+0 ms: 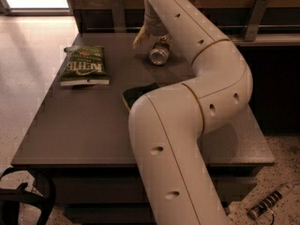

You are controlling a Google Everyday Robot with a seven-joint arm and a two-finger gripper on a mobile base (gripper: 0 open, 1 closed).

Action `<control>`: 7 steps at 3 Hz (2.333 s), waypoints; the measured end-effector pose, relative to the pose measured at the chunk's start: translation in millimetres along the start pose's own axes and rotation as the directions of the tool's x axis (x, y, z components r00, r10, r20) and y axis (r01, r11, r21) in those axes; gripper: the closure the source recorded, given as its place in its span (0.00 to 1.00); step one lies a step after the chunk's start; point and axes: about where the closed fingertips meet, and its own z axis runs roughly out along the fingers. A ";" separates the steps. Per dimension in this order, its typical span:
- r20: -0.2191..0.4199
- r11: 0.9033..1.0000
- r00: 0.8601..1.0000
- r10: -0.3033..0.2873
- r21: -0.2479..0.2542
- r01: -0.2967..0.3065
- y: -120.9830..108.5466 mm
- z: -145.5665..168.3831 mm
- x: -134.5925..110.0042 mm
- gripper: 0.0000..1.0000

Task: Place 7up can upright

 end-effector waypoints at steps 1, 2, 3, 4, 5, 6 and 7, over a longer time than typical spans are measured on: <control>0.003 1.000 1.000 -0.005 -0.013 0.005 0.0 7.1 -4.5 0.02; 0.028 1.000 1.000 -0.004 -0.026 0.005 4.2 10.3 -11.5 0.23; 0.049 0.999 0.999 -0.005 -0.038 0.007 8.6 15.6 -18.1 0.54; 0.059 0.999 0.998 -0.005 -0.044 0.008 10.8 19.2 -21.2 0.79; 0.063 0.999 0.998 -0.005 -0.046 0.008 11.9 20.1 -23.0 1.00; 0.063 0.999 0.998 -0.005 -0.046 0.008 11.9 19.8 -23.0 1.00; 0.098 0.999 0.995 -0.009 -0.047 0.013 6.7 10.2 -29.7 1.00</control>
Offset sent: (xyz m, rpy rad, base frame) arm 0.0030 -0.0018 -0.0046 0.0065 0.0024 0.0051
